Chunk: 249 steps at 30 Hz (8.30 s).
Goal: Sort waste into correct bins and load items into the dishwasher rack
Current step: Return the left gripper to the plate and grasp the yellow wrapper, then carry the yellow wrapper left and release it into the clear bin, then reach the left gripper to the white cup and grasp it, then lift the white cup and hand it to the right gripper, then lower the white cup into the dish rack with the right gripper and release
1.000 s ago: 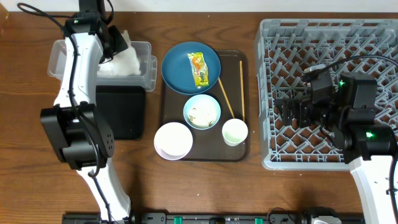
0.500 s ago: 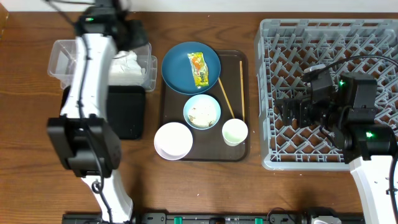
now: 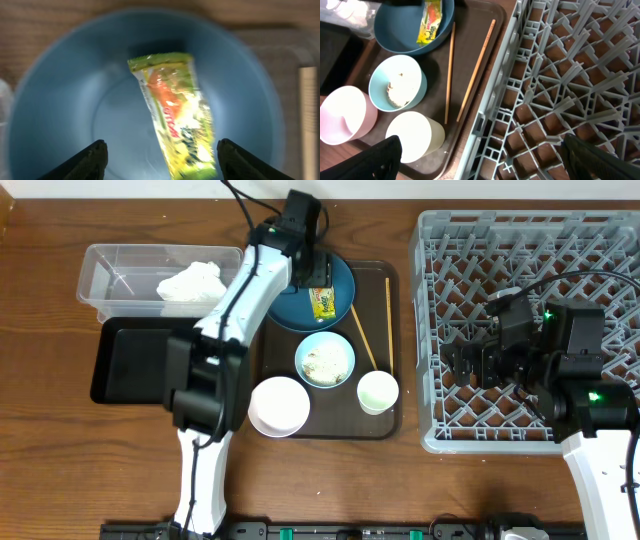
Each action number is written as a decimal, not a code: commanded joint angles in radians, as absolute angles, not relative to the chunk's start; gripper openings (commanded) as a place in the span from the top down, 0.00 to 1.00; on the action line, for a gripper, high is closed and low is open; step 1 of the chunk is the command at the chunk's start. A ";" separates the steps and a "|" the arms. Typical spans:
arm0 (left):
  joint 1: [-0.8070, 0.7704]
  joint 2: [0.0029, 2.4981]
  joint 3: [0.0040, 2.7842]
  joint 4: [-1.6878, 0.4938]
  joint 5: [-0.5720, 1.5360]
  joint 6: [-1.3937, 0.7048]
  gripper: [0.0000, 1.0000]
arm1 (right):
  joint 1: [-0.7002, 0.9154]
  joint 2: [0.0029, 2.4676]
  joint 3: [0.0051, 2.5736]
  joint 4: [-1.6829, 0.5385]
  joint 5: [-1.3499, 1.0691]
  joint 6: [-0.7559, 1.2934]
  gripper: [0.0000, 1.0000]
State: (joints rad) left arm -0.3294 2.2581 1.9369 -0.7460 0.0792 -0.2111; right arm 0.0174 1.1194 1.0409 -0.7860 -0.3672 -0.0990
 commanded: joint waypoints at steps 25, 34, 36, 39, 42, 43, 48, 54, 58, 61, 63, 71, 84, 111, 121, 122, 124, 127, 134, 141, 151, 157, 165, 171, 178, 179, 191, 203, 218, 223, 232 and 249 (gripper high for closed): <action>-0.363 2.407 1.939 -0.687 0.069 -0.195 0.44 | 0.026 1.126 1.056 -0.795 -0.371 -0.105 0.01; -0.358 2.390 1.945 -0.695 0.070 -0.195 0.94 | 0.026 1.126 1.056 -0.801 -0.371 -0.105 0.01; -0.349 2.361 1.949 -0.709 0.071 -0.196 0.94 | 0.026 1.126 1.056 -0.801 -0.371 -0.105 0.01; -0.324 2.283 1.949 -0.730 0.070 -0.197 0.94 | 0.026 1.126 1.056 -0.801 -0.371 -0.105 0.01; -0.287 2.188 1.949 -0.756 0.066 -0.220 0.94 | 0.026 1.126 1.056 -0.801 -0.371 -0.106 0.01; -0.270 2.152 1.949 -0.767 0.065 -0.239 0.94 | 0.026 1.126 1.056 -0.801 -0.371 -0.105 0.01; -0.159 2.019 1.949 -0.797 0.059 -0.294 0.94 | 0.026 1.126 1.056 -0.797 -0.370 -0.105 0.01; -0.001 1.995 1.946 -0.856 -0.028 -0.389 0.94 | 0.026 1.126 1.056 -0.790 -0.371 -0.105 0.01; 0.077 2.033 1.923 -0.874 -0.039 -0.406 0.94 | 0.026 1.126 1.056 -0.785 -0.371 -0.105 0.01; 0.111 2.057 1.913 -0.885 -0.038 -0.406 0.83 | 0.026 1.126 1.056 -0.785 -0.371 -0.105 0.01; 0.121 2.064 1.913 -0.898 -0.038 -0.406 0.71 | 0.026 1.126 1.056 -0.785 -0.371 -0.105 0.01; 0.125 2.042 1.913 -0.918 -0.014 -0.398 0.49 | 0.026 1.126 1.056 -0.778 -0.371 -0.092 0.01; -0.004 1.903 1.914 -1.137 0.288 -0.194 0.49 | 0.026 1.126 1.056 -0.759 -0.423 -0.083 0.01; -0.649 1.901 1.648 -1.118 0.209 -0.414 0.49 | 0.026 1.126 1.056 -0.755 -0.423 -0.070 0.01; -0.746 1.902 1.527 -1.001 0.113 -0.444 0.50 | 0.026 1.126 1.056 -0.760 -0.424 -0.038 0.01; -0.746 1.902 1.515 -0.995 0.107 -0.447 0.50 | 0.026 1.126 1.056 -0.764 -0.424 -0.038 0.01; -0.744 1.902 1.493 -0.972 0.107 -0.447 0.50 | 0.026 1.126 1.056 -0.772 -0.423 -0.038 0.01; -0.746 1.903 1.456 -0.927 0.113 -0.448 0.54 | 0.026 1.126 1.056 -0.777 -0.423 -0.038 0.01; -0.746 1.902 1.442 -0.906 0.126 -0.448 0.79 | 0.026 1.126 1.056 -0.781 -0.423 -0.038 0.01; -0.728 1.892 1.452 -0.905 0.221 -0.432 0.94 | 0.026 1.126 1.056 -0.781 -0.424 -0.022 0.01; -0.448 1.696 1.461 -0.881 0.635 -0.334 0.94 | 0.026 1.151 1.056 -0.728 -0.641 0.037 0.01; -0.257 1.654 1.461 -0.865 0.989 -0.255 0.94 | 0.028 1.228 1.044 -0.581 -0.984 0.015 0.04; -0.200 1.654 1.459 -0.857 1.200 -0.217 0.94 | 0.036 1.334 1.038 -0.371 -1.272 -0.027 0.21; -0.202 1.654 1.459 -0.827 1.326 -0.216 0.94 | 0.090 1.385 1.038 -0.276 -1.316 -0.027 0.18; -0.202 1.654 1.459 -0.824 1.401 -0.216 0.94 | 0.129 1.390 1.038 -0.197 -1.317 -0.023 0.18; -0.202 1.654 1.459 -0.824 1.408 -0.216 0.94 | 0.133 1.390 1.038 -0.191 -1.317 -0.023 0.18; -0.202 1.654 1.459 -0.825 1.411 -0.217 0.94 | 0.200 1.390 1.038 -0.059 -1.317 0.052 0.29; -0.202 1.654 1.459 -0.825 1.410 -0.216 0.94 | 0.208 1.390 1.038 -0.004 -1.319 0.089 0.48; -0.202 1.654 1.459 -0.825 1.406 -0.217 0.72 | 0.087 1.390 1.038 0.124 -1.341 0.260 0.64; -0.202 1.654 1.459 -0.825 1.353 -0.217 0.71 | -0.010 1.387 1.038 0.107 -1.293 0.334 0.65; -0.202 1.654 1.459 -0.849 0.871 -0.218 0.69 | -0.077 1.343 1.063 -0.312 -0.950 0.221 0.64; -0.202 1.654 1.459 -0.908 0.395 -0.218 0.64 | 0.159 1.321 1.538 -1.373 -0.046 0.233 0.59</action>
State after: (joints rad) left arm -0.2001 1.6535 1.4506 -0.8986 0.4656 -0.2306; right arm 0.1329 1.2957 1.5322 -1.3342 -0.1825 0.1837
